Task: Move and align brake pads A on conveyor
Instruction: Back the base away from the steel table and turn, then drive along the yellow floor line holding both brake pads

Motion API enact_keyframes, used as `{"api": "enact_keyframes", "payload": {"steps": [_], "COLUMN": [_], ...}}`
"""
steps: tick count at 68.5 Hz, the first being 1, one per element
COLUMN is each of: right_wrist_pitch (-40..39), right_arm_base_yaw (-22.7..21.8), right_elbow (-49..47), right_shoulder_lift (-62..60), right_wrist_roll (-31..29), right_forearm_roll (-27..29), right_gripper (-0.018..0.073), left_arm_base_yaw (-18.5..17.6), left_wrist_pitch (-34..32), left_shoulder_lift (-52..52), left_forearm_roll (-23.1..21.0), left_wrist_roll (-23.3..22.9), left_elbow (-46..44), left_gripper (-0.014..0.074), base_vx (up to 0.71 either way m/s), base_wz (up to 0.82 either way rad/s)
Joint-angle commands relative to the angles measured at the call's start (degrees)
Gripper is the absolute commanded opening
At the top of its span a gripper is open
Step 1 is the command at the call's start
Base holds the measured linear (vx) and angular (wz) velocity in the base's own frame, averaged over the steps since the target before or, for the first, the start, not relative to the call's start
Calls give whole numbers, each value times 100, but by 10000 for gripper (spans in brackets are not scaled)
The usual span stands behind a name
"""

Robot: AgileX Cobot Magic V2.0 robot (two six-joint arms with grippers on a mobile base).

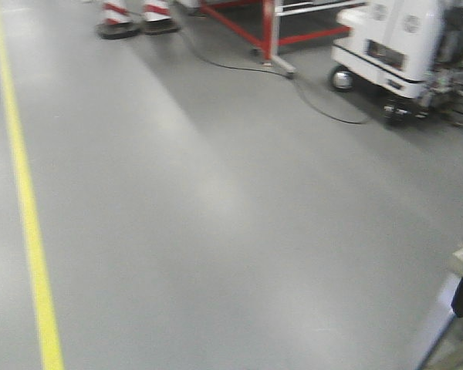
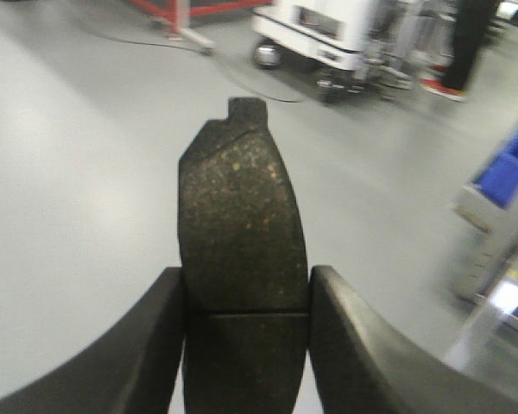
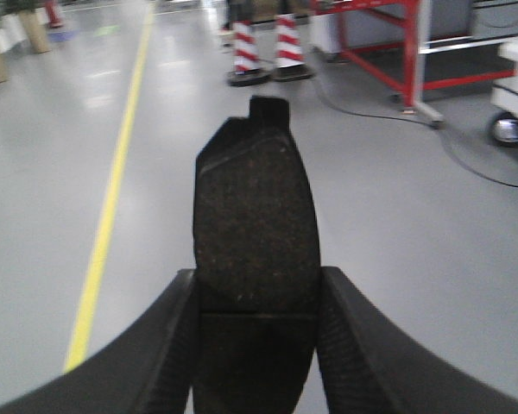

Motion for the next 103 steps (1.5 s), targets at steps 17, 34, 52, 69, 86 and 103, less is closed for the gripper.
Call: {"api": "enact_keyframes", "payload": {"steps": [17, 34, 52, 69, 86, 103], "right_wrist_pitch": [-559, -559, -559, -559, -559, -559], "right_arm_base_yaw": [-22, -22, -22, -22, -22, -22], "right_elbow": [-182, -182, -182, -182, -182, -182], "right_shoulder_lift": [29, 29, 29, 29, 29, 29], "right_wrist_roll": [-24, -24, -24, -24, -24, -24], "right_forearm_roll": [-84, -84, -84, -84, -84, -84], "right_gripper": [-4, -4, -4, -4, -4, -4], "left_arm_base_yaw": [-24, -24, -24, -24, -24, -24], "left_wrist_pitch": [-527, -527, -527, -527, -527, -527], "left_shoulder_lift": [66, 66, 66, 66, 66, 66], "left_forearm_roll": [45, 45, 45, 45, 45, 45], "left_wrist_roll": [-12, -12, -12, -12, -12, -12], "left_elbow": [-154, -154, -154, -154, -154, -154], "left_gripper": [-7, -7, -7, -7, -7, -7], "base_vx": [-18, -15, -7, 3, 10, 18], "base_wz": [76, 57, 41, 30, 17, 16]}}
